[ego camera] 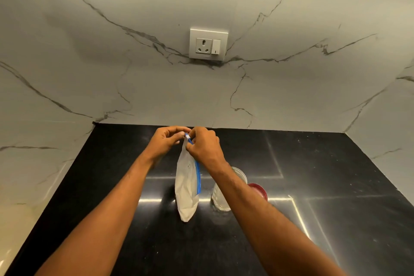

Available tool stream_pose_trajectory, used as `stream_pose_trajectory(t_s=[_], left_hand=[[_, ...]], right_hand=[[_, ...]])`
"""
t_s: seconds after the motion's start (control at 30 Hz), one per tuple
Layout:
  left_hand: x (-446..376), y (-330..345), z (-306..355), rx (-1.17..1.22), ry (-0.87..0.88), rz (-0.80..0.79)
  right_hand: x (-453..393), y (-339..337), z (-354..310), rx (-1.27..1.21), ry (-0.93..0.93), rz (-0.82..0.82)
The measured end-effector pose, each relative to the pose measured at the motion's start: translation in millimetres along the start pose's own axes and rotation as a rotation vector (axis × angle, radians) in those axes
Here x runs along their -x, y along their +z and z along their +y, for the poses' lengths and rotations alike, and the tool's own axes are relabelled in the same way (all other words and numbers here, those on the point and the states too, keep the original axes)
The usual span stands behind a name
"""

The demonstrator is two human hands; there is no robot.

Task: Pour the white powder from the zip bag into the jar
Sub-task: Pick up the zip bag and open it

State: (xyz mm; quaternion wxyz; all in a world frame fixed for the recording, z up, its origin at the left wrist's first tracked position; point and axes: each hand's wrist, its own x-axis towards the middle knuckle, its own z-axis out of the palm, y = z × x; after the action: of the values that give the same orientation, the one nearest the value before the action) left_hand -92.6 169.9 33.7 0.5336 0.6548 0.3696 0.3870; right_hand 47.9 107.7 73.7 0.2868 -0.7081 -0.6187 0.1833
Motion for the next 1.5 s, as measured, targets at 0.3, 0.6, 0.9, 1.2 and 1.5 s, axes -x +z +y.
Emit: stream_pose_trajectory(t_s=[0.3, 0.6, 0.9, 1.2, 1.5], left_hand=[[7, -17, 12, 0.149, 0.048, 0.046], [11, -27, 76, 0.193, 0.223, 0.111], [18, -18, 107, 0.168, 0.331, 0.168], [31, -13, 118, 0.139, 0.345, 0.345], [39, -40, 127, 0.141, 0.355, 0.454]], right_hand=[[-2, -22, -15, -0.068, -0.097, -0.033], [-7, -67, -44, -0.17, -0.336, 0.013], [-7, -93, -57, -0.197, -0.466, 0.044], [5, -105, -47, -0.184, -0.404, 0.039], [25, -126, -7, -0.13, -0.351, 0.031]])
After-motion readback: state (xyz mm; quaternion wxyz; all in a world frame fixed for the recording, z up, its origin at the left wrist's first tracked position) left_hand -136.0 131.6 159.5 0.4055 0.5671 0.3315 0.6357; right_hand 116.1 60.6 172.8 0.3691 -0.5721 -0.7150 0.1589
